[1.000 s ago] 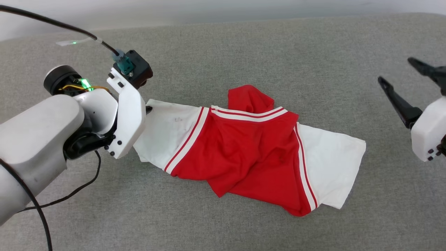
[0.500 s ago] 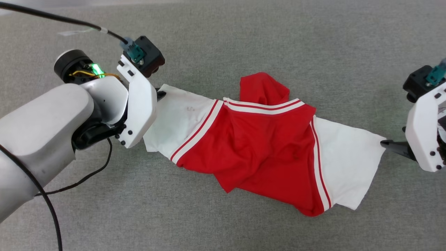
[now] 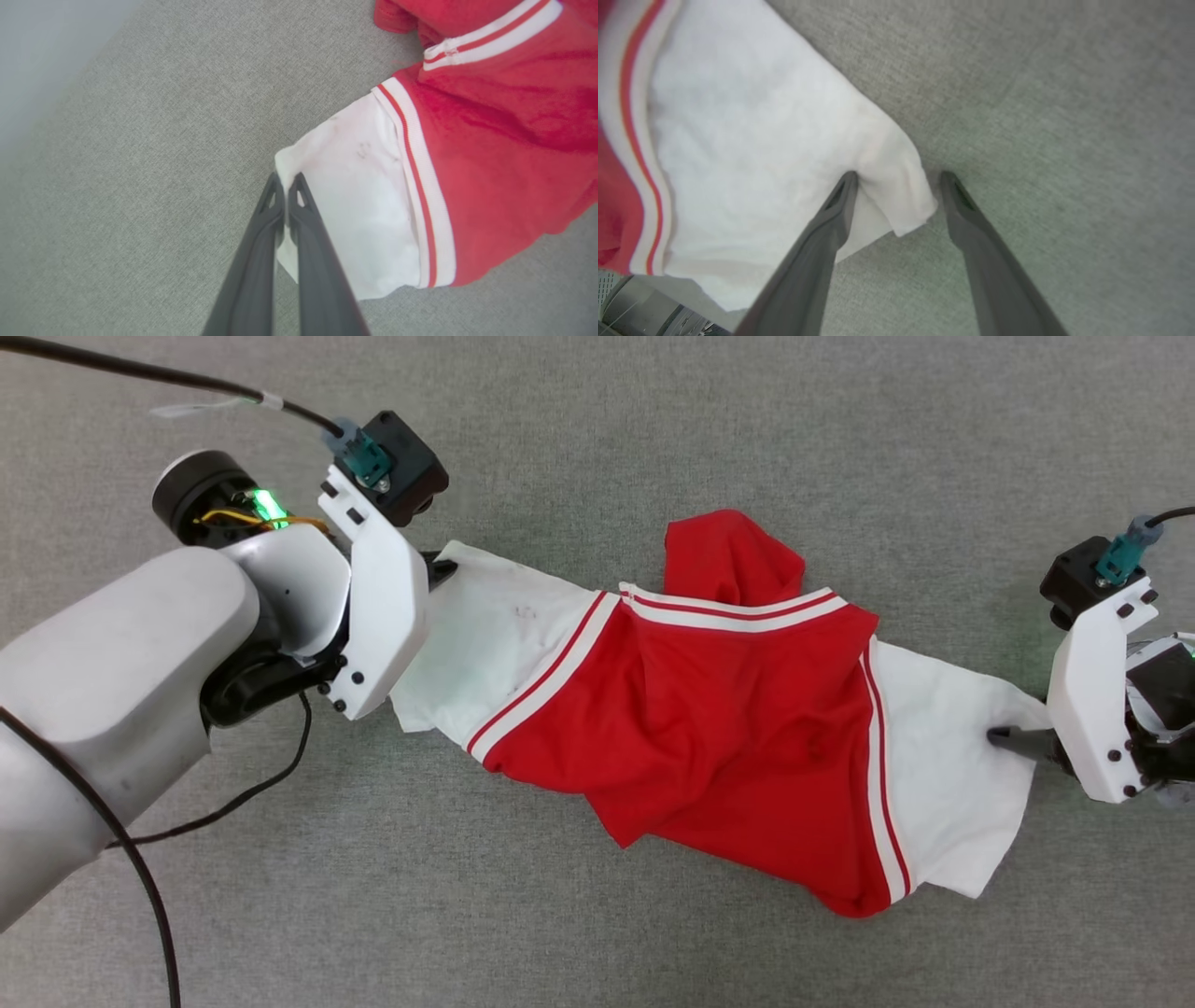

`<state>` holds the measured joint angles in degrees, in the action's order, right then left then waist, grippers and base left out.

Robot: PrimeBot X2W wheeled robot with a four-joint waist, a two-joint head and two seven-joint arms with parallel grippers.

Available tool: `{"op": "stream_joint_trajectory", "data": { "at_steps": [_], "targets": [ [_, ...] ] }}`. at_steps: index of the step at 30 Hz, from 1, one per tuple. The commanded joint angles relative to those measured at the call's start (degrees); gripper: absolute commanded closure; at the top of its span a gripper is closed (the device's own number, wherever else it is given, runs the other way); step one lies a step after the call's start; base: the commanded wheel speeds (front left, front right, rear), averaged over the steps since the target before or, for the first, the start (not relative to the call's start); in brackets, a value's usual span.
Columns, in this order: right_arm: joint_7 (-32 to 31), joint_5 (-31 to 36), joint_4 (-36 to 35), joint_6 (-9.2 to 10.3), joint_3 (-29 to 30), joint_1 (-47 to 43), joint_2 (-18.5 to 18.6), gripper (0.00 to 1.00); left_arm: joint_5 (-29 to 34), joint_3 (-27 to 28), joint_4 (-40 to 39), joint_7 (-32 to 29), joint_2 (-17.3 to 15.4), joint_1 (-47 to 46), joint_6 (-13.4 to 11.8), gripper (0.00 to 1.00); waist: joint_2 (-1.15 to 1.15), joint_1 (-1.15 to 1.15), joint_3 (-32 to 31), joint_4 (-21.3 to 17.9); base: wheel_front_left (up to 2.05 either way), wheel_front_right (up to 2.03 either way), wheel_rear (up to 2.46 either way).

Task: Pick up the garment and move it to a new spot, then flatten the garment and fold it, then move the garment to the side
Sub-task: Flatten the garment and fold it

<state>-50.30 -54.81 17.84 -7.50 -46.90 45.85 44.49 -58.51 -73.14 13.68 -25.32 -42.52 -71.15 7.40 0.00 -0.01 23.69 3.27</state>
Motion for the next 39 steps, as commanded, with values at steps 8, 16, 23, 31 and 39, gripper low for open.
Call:
{"op": "stream_joint_trajectory", "data": {
  "at_steps": [8, 16, 23, 31, 39],
  "targets": [
    [10.7, -1.2, 1.5, 0.02, -1.4, 1.5, -0.9, 1.00, -1.1, 0.0, 0.9, 3.7, -0.5, 1.9, 0.0, 1.00, 0.00, 0.01, -7.2, -1.0, 0.00, 0.00, 0.00],
    [19.7, -1.8, -5.3, 0.02, -1.3, 2.2, 5.3, 1.00, -0.1, 1.9, -0.7, 10.5, -3.0, 0.9, -0.4, 1.00, 0.00, 0.01, -12.9, -1.4, 0.00, 0.00, 0.00],
    [24.8, -0.7, -11.3, 0.02, 2.1, 4.8, 10.2, 1.00, 1.1, 6.1, -4.0, 16.0, -6.3, -1.2, -3.0, 1.00, 0.00, 0.01, -15.2, -2.4, 0.00, 0.00, 0.00],
    [28.5, 2.2, -12.6, 0.02, 8.4, 10.9, 11.0, 1.00, 2.6, 10.9, -5.5, 20.0, -5.9, -6.9, -6.2, 1.00, 0.00, 0.01, -13.9, -3.0, 0.00, 0.00, 0.00],
    [27.1, 7.1, -8.5, 0.03, 11.6, 22.8, 9.2, 1.00, 4.0, 14.9, -1.7, 21.1, -1.8, -16.4, -6.9, 1.00, 0.00, 0.01, -6.0, -2.6, 0.00, 0.00, 0.00]
  ]
}}
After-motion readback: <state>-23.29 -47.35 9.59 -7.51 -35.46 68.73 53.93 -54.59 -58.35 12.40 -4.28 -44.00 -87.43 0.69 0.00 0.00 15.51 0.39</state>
